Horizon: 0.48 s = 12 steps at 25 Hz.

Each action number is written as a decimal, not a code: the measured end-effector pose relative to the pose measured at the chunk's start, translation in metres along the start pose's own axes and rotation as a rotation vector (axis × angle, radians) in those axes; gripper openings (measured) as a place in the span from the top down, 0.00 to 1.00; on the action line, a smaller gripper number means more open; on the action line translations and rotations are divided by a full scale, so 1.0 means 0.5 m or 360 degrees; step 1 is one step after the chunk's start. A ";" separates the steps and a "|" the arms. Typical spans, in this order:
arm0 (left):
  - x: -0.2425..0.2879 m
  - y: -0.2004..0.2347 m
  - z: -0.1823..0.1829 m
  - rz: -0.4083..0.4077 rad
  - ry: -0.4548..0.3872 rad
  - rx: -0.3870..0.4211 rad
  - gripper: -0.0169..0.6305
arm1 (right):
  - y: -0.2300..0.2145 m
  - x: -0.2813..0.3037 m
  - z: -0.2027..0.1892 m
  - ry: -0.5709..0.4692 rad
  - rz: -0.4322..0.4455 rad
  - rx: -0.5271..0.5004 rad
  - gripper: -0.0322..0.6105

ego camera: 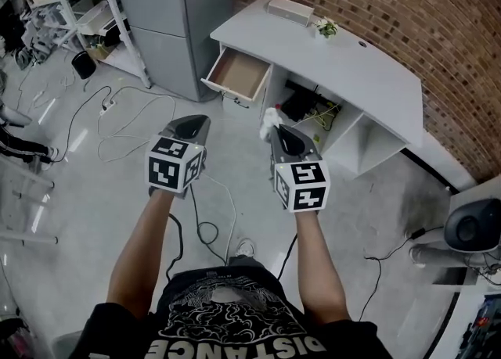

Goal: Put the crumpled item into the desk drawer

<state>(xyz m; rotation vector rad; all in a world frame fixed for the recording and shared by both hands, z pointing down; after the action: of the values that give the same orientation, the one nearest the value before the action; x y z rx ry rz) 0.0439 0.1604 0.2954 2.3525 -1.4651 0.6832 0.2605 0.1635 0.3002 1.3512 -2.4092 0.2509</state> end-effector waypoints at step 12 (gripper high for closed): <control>0.071 -0.014 0.021 0.0078 0.0028 -0.0068 0.97 | -0.086 0.052 0.000 0.0031 0.0099 -0.0036 0.94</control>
<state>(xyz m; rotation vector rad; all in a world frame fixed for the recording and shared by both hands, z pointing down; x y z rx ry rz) 0.0658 0.1315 0.3053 2.2805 -1.5191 0.6762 0.2847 0.1203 0.3096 1.2596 -2.4335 0.2512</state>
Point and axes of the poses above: the fingertips, and each gripper's own axes: x forward along the fingers, y to its left, z out of its top, the point moved 7 cm from there along -x, backward along the fingers, and after that the axes turned 9 degrees about y, right-handed, at the moved point
